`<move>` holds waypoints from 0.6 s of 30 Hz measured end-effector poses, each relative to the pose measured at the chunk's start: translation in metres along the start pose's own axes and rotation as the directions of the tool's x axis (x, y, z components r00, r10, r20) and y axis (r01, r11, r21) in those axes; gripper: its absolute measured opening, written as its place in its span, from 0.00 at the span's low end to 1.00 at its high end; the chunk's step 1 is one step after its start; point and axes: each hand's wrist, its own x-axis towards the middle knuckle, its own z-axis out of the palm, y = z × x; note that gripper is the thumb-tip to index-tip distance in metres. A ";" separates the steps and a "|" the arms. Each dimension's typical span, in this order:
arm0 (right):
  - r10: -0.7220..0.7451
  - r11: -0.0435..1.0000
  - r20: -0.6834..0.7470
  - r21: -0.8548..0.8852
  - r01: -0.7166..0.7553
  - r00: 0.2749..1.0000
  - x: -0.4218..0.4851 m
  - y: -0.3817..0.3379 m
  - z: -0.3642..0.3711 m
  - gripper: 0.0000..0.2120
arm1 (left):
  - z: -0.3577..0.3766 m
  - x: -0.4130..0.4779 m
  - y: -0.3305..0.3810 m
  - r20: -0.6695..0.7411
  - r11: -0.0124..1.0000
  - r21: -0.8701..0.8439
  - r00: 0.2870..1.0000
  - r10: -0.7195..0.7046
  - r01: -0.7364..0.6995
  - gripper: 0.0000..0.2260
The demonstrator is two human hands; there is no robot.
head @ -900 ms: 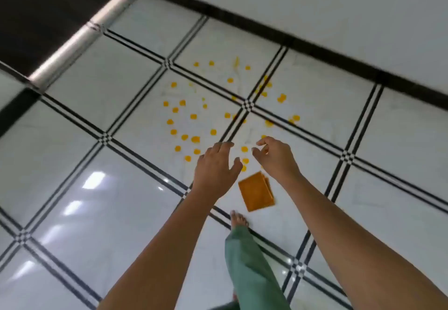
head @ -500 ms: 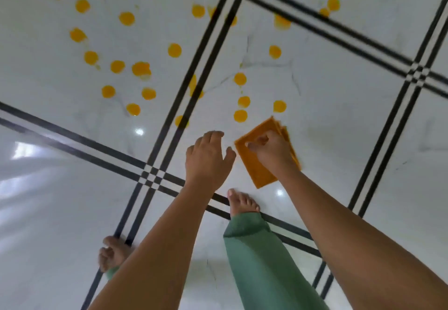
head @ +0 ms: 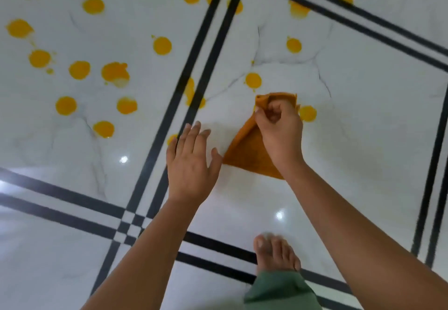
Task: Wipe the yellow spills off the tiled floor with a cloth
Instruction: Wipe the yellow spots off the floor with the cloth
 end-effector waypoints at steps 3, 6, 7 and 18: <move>-0.031 0.896 0.167 -0.431 0.101 0.985 0.011 0.008 0.025 0.23 | -0.014 0.024 -0.022 -0.061 0.997 -0.026 0.996 -0.068 0.066 0.22; -0.033 0.693 0.230 -0.696 0.188 0.973 0.021 0.021 0.049 0.32 | -0.021 0.044 -0.055 -0.166 0.989 -0.034 0.975 -0.147 0.144 0.23; -0.056 0.668 0.228 -0.715 0.206 0.972 0.036 0.015 0.059 0.33 | -0.023 0.047 -0.065 -0.196 0.986 -0.033 0.966 -0.169 0.166 0.24; -0.498 0.329 0.676 -0.433 0.840 0.543 0.012 -0.008 0.101 0.31 | -0.026 0.026 -0.109 -0.230 0.950 0.014 0.926 -0.299 0.311 0.26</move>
